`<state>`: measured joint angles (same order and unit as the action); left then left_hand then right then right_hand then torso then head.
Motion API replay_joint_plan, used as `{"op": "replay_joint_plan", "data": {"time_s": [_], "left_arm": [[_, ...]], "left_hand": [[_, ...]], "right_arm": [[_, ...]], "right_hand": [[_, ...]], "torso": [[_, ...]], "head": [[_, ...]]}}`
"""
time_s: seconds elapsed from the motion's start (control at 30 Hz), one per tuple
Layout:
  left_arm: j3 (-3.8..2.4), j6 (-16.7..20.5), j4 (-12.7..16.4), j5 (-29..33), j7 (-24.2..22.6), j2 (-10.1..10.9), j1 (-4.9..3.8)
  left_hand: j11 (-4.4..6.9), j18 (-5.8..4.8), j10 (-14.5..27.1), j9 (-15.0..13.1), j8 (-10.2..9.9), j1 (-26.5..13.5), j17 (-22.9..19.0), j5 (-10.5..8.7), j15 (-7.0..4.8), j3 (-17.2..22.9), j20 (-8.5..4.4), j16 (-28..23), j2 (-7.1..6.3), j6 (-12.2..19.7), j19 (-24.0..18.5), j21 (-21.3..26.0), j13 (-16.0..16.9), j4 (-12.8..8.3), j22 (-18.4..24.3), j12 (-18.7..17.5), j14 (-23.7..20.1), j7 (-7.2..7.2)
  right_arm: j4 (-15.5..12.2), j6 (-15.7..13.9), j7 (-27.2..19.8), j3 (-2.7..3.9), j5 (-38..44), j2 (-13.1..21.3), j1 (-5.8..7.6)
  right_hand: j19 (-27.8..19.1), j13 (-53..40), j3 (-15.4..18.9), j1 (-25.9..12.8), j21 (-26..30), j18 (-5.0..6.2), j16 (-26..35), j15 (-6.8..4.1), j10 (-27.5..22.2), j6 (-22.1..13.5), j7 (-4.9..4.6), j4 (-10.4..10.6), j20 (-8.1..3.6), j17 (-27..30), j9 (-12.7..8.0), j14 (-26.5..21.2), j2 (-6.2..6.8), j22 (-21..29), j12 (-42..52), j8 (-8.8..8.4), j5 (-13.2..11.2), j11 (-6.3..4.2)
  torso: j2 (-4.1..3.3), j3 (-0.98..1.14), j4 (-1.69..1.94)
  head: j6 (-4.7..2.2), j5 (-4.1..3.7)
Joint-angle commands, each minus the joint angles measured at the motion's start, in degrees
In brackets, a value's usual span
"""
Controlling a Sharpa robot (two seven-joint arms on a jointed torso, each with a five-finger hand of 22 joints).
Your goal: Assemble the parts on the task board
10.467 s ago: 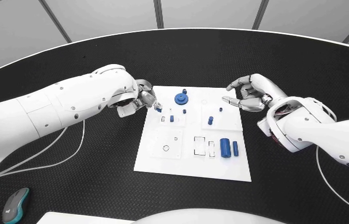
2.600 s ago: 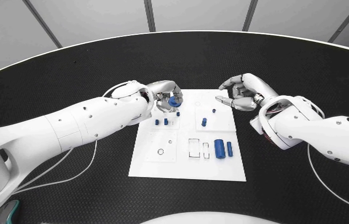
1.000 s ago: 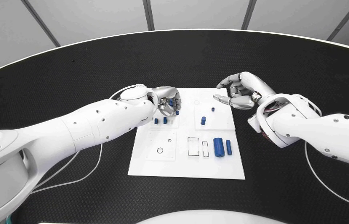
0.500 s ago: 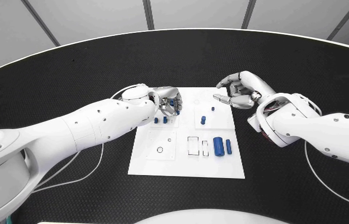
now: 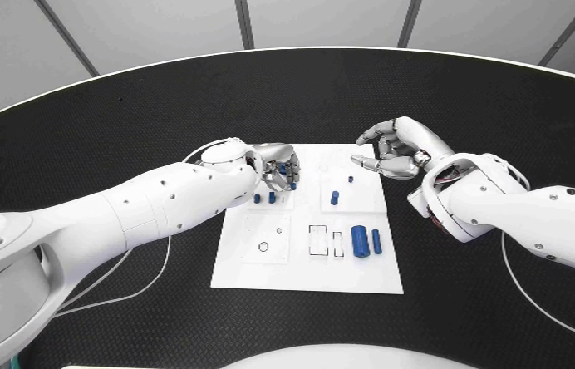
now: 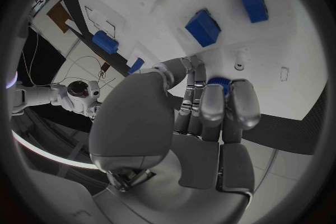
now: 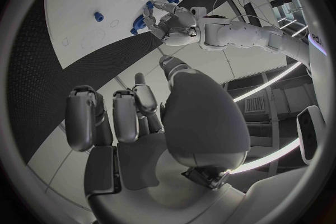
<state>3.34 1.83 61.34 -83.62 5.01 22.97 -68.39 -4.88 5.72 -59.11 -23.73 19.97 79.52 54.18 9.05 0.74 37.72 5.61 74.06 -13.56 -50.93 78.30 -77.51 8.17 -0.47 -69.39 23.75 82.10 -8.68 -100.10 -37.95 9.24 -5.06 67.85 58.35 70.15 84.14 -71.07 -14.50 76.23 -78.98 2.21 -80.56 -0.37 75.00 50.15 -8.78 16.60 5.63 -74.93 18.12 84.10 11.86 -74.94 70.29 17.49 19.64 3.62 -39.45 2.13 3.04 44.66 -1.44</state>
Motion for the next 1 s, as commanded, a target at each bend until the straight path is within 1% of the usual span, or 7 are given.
{"op": "replay_joint_plan", "data": {"time_s": [0.03,0.13,0.17,0.27,0.57,0.8,1.0], "left_arm": [[0.00,-0.33,-0.04,-0.01,0.09,-0.06,0.00],[0.00,-0.60,0.01,-0.01,0.11,-0.11,0.00],[0.00,-0.66,0.05,-0.01,0.11,-0.11,0.00],[0.00,-0.73,0.18,-0.01,0.24,-0.09,0.00],[0.00,0.11,0.42,-0.02,0.83,0.29,0.00],[0.00,0.52,0.58,-0.02,1.21,0.44,0.00],[0.00,0.82,0.93,-0.01,1.22,0.51,0.00]], "left_hand": [[-0.09,-0.98,-0.45,0.03,0.20,-0.71,-0.11,-0.30,-0.34,0.04,-0.02,0.26,0.28,-0.73,0.33,-0.23,0.04,0.42,-0.09,-0.15,0.17,-0.10],[-0.05,-0.98,-0.52,0.03,0.25,-0.91,-0.15,-0.33,-0.36,0.00,-0.02,0.27,0.48,-0.85,0.32,-0.26,0.08,0.53,-0.12,-0.15,0.17,-0.07],[-0.06,-0.98,-0.44,0.16,0.00,-1.83,-0.24,-0.60,-0.31,-0.66,-0.01,0.29,0.11,-0.49,0.27,-0.26,0.12,0.88,-0.11,-0.24,0.17,-0.09],[-0.11,-0.94,-0.18,0.34,-0.35,-2.18,-0.36,-0.61,-0.33,-1.25,0.00,0.32,-0.47,0.03,0.13,-0.18,0.13,0.75,0.04,-0.45,0.16,-0.10],[-0.67,-0.88,1.43,0.76,-1.14,-3.10,-0.57,-0.43,0.08,-2.50,0.29,0.48,-1.48,1.07,-0.17,0.02,-0.08,0.80,0.35,-1.57,0.14,-0.54],[-0.85,-0.82,2.05,0.88,-1.33,-3.38,-0.63,-0.39,0.25,-3.04,0.45,0.56,-1.79,1.39,-0.35,0.20,-0.12,0.85,0.63,-1.89,0.13,-0.67],[-0.95,-0.78,2.48,0.95,-1.46,-3.43,-0.69,-0.37,0.34,-3.37,0.54,0.61,-1.93,1.66,-0.44,0.29,-0.13,0.84,0.76,-2.06,0.12,-0.74]], "right_arm": [[-0.02,0.01,0.01,0.00,0.00,0.01,0.00],[-0.04,0.01,0.02,0.00,0.00,0.02,0.00],[-0.04,0.01,0.02,0.00,0.00,0.04,0.00],[-0.06,0.00,0.03,0.00,0.00,0.08,0.00],[-0.06,-0.04,0.01,0.00,0.00,0.14,0.00],[-0.04,-0.06,0.02,0.00,0.00,0.15,0.00],[-0.01,-0.05,0.02,0.00,0.00,0.14,0.00]], "right_hand": [[0.70,-0.05,-0.28,0.13,0.09,0.35,0.11,-0.43,0.14,0.06,0.39,-0.02,-0.35,-0.29,-0.09,2.06,-0.24,-9.41,-0.05,0.25,0.14,-0.14],[0.70,-0.05,-0.28,0.13,0.09,0.35,0.11,-0.43,0.14,0.06,0.39,-0.02,-0.35,-0.29,-0.09,2.06,-0.24,-9.41,-0.05,0.25,0.14,-0.14],[0.70,-0.06,-0.28,0.13,0.10,0.35,0.12,-0.43,0.15,0.07,0.39,-0.02,-0.36,-0.29,-0.08,2.06,-0.23,-9.41,-0.05,0.25,0.14,-0.14],[0.69,-0.07,-0.30,0.11,0.15,0.36,0.15,-0.44,0.22,0.12,0.41,-0.02,-0.37,-0.27,-0.08,2.07,-0.22,-9.38,-0.02,0.30,0.17,-0.16],[0.69,-0.07,-0.30,0.11,0.15,0.36,0.15,-0.44,0.22,0.12,0.41,-0.02,-0.37,-0.27,-0.08,2.07,-0.22,-9.38,-0.02,0.30,0.17,-0.16],[0.70,-0.05,-0.32,0.12,0.17,0.36,0.15,-0.46,0.24,0.15,0.42,-0.03,-0.38,-0.29,-0.09,2.09,-0.20,-9.37,-0.03,0.32,0.20,-0.18],[0.70,-0.05,-0.32,0.12,0.17,0.36,0.15,-0.46,0.24,0.15,0.42,-0.03,-0.38,-0.29,-0.09,2.09,-0.20,-9.37,-0.03,0.32,0.20,-0.18]], "torso": [[-0.03,-0.01,0.00],[-0.02,0.00,-0.01],[-0.01,-0.01,-0.02],[-0.01,-0.03,-0.02],[0.05,-0.04,0.00],[-0.01,-0.08,-0.01],[-0.01,-0.05,-0.01]], "head": [[0.01,-0.05],[0.00,-0.04],[0.01,-0.05],[-0.01,-0.10],[-0.14,-0.24],[-0.26,-0.27],[-0.18,-0.32]]}}
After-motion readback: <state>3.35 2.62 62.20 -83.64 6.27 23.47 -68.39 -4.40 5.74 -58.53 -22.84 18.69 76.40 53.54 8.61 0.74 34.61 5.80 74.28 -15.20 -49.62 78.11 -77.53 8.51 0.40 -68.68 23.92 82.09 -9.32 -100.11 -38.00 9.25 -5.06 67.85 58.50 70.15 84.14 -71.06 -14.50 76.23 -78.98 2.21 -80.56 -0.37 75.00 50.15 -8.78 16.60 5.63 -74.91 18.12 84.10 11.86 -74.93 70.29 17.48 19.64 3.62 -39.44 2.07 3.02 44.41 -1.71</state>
